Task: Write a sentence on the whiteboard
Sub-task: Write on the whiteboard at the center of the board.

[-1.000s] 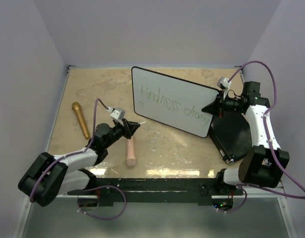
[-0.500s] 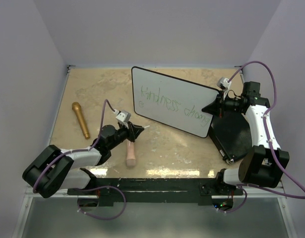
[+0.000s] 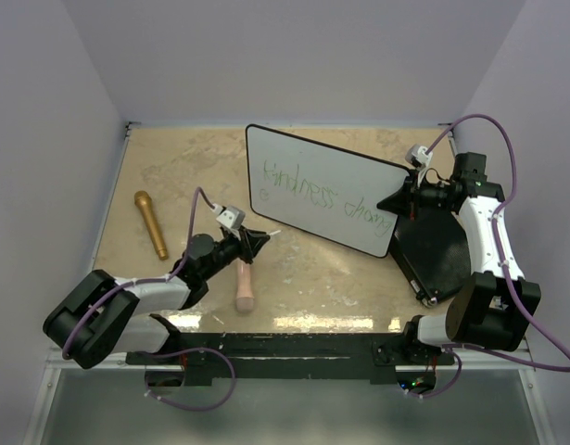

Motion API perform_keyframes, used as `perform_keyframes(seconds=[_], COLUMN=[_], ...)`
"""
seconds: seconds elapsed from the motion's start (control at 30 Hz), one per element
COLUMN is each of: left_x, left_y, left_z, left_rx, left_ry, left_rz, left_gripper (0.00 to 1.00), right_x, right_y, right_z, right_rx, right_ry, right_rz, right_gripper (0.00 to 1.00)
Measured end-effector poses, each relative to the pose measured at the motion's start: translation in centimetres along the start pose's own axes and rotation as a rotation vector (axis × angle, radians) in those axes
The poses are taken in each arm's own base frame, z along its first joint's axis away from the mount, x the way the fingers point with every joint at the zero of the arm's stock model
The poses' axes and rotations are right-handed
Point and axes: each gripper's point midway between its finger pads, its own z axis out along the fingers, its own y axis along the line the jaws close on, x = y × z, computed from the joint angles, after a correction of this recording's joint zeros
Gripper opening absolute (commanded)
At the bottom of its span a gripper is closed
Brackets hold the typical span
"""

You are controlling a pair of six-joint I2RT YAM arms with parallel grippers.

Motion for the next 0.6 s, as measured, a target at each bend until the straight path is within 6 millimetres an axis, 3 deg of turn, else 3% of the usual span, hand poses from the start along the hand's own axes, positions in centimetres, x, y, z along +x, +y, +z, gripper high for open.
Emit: perform_keyframes(seconds=[0.1,0.3,0.6], left_x=[-0.7,-2.9,-4.3], left_y=[0.9,4.6,4.8], left_z=[-0.2,-2.2,-3.1], left_rx=[-0.017,-0.093,-0.104], left_ry=[-0.021,-0.107,-0.143], left_rz=[-0.011,-0.088,-0.079], left_gripper=[0.0,0.0,0.0], right_x=[0.0,0.0,0.0], right_y=[0.0,0.0,0.0], right_z=[0.0,0.0,0.0], right_rx=[0.0,0.0,-0.001], right_ry=[0.0,0.0,0.0], right_rz=[0.0,0.0,0.0], right_gripper=[0.0,0.0,0.0])
